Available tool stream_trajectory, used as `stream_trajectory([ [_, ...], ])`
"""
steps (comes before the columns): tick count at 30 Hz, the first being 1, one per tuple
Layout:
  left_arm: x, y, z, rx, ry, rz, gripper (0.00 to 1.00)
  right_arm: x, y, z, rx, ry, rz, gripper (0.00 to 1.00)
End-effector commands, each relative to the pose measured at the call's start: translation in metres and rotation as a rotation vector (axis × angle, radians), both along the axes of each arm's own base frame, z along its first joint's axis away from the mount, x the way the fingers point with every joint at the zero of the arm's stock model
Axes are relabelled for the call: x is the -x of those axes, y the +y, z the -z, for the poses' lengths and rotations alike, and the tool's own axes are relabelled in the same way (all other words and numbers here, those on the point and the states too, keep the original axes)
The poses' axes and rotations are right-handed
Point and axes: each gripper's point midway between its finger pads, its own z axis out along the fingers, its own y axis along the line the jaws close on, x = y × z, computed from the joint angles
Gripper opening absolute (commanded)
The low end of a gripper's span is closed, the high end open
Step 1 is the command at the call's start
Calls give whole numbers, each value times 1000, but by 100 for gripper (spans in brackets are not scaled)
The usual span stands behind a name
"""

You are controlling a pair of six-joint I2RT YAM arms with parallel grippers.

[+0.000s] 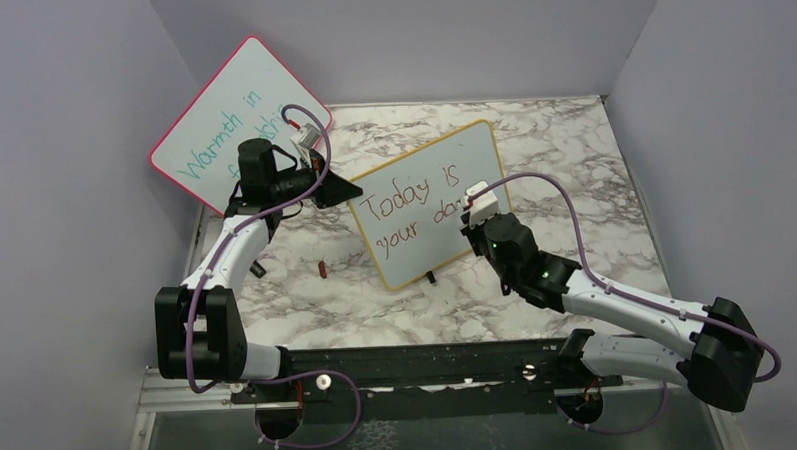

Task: Write a sentence on the whiteboard

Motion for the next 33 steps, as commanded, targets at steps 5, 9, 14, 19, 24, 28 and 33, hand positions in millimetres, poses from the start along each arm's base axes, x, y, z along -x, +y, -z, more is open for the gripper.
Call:
stream_trajectory([
  [5,-8,7,26,-61,30,-41,0,-6,1,-6,-11,-20,15,0],
  [9,-8,7,26,-61,30,-41,0,-9,-4,-4,-7,-18,50,1],
  [14,-8,8,26,-60,31,-41,0,-8,-10,4,0,5,73,0],
  [19,-8,8,26,-60,29,-40,0,-5,-15,10,-6,23,92,0],
  [24,-8,7,25,-60,28,-39,0,1,-12,15,-10,53,60,0],
  [28,-8,7,25,-60,27,-40,0,4,-15,18,-9,62,66,1],
  [33,-8,7,25,-60,28,-39,0,3,-17,17,-9,58,76,0],
])
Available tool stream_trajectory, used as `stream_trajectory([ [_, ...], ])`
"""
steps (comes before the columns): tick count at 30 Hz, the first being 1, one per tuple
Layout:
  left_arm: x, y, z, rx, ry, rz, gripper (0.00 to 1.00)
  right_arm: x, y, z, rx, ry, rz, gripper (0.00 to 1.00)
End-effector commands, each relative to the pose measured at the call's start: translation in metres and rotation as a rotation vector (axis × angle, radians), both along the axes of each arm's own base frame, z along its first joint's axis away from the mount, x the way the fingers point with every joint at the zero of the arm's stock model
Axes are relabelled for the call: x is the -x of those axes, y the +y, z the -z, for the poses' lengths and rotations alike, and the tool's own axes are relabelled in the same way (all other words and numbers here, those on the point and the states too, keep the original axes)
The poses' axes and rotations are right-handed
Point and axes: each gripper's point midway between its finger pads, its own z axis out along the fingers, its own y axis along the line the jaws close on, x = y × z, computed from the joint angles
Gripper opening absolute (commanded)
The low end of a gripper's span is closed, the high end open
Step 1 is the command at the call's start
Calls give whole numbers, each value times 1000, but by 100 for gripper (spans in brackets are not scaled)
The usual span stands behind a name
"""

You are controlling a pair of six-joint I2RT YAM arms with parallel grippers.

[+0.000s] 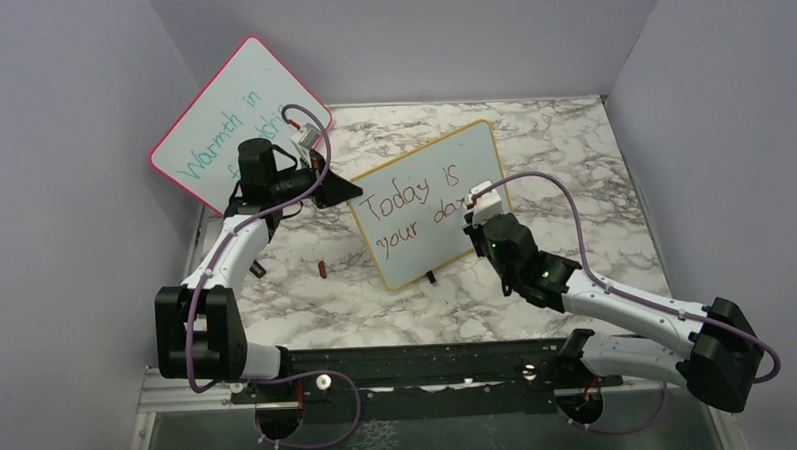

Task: Write a sentence on the whiteboard

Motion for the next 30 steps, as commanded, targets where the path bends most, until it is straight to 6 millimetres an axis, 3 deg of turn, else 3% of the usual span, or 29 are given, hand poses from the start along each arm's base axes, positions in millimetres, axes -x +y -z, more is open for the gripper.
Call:
stream_trajectory([
  [1,-7,7,25,-60,25,-39,0,3,-8,8,14,22,22,1],
  [16,-7,7,24,-59,24,-37,0,-11,-9,-21,0,-82,60,0],
  [30,-7,7,25,-58,25,-35,0,-15,-3,-18,17,-69,41,1],
])
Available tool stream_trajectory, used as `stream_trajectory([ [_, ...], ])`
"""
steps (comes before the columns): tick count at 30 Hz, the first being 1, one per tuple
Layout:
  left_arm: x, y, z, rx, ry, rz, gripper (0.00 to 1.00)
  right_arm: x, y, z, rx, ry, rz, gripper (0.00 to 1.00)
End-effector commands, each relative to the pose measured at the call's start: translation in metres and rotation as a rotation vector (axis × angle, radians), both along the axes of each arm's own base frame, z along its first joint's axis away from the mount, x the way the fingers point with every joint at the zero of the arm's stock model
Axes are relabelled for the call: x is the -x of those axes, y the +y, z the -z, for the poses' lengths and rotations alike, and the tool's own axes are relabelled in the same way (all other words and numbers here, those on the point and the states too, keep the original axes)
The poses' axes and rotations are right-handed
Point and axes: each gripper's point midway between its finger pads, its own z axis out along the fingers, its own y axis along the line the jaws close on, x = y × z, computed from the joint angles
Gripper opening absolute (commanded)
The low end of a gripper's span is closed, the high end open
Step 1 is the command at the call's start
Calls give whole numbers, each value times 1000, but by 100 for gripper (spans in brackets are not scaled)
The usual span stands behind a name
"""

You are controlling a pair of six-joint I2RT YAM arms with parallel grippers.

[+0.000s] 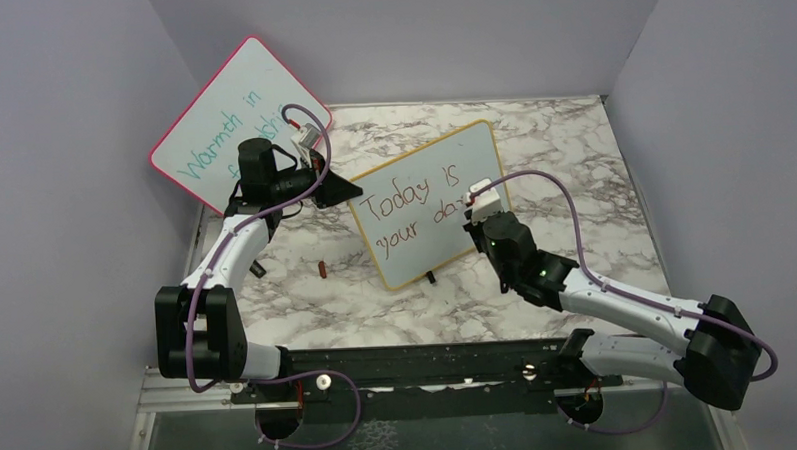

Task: Write a sentence on the whiteboard

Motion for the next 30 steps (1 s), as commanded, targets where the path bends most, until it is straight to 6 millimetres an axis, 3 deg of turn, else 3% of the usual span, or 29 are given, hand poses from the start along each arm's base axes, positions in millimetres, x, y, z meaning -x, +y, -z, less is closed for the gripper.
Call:
stream_trajectory([
  [1,-7,7,25,-57,28,-37,0,-7,4,-10,-18,-19,5,0],
  [16,-7,7,24,-57,26,-38,0,16,3,18,20,144,-51,0],
  [30,-7,7,24,-58,24,-40,0,30,14,31,25,236,-138,0],
])
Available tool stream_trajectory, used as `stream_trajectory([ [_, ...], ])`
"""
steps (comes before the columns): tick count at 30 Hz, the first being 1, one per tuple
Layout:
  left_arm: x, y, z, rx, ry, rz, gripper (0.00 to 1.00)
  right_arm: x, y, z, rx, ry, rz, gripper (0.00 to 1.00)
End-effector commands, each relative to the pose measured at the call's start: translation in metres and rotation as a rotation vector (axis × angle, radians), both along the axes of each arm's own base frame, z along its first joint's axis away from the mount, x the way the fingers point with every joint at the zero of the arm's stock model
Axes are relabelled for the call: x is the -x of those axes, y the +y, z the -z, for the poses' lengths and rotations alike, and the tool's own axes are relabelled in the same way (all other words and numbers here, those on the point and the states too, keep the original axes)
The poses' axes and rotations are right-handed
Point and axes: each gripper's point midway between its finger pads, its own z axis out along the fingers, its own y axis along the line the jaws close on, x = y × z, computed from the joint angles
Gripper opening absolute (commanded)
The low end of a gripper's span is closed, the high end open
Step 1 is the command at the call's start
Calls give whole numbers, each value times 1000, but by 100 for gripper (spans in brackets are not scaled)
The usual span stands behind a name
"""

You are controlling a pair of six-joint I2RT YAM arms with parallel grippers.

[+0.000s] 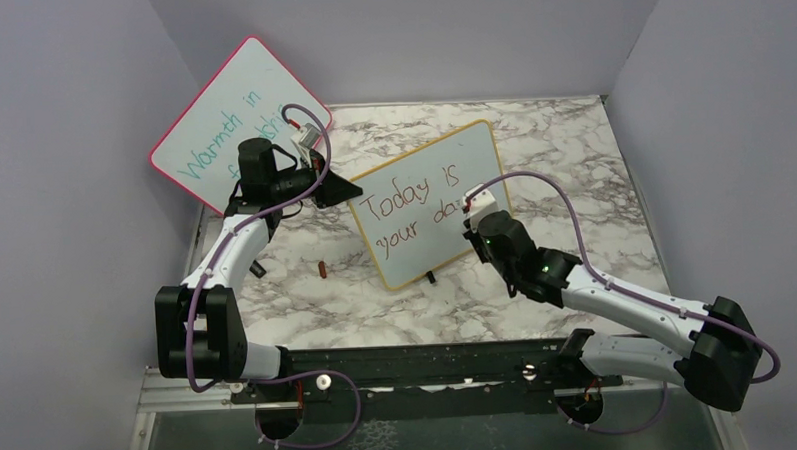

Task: Write a sentence on the whiteboard

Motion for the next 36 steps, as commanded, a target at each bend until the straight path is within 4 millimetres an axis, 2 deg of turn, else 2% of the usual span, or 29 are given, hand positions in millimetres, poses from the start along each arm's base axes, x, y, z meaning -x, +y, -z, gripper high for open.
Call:
stream_trajectory([
  [1,-7,7,24,-58,23,-38,0,8,14,4,-34,67,-74,1],
  [9,-7,7,25,-59,24,-41,0,8,19,-13,-78,40,-96,1],
  [16,-7,7,25,-59,23,-42,0,-1,-12,-35,-100,-73,78,0],
  [21,-7,7,24,-60,22,-42,0,-7,-32,-39,-92,-123,189,0],
  [30,-7,7,24,-59,21,-42,0,-18,-23,-38,-116,-138,180,1],
  [36,-7,7,24,-59,21,-43,0,-22,-20,-32,-106,-129,176,0],
])
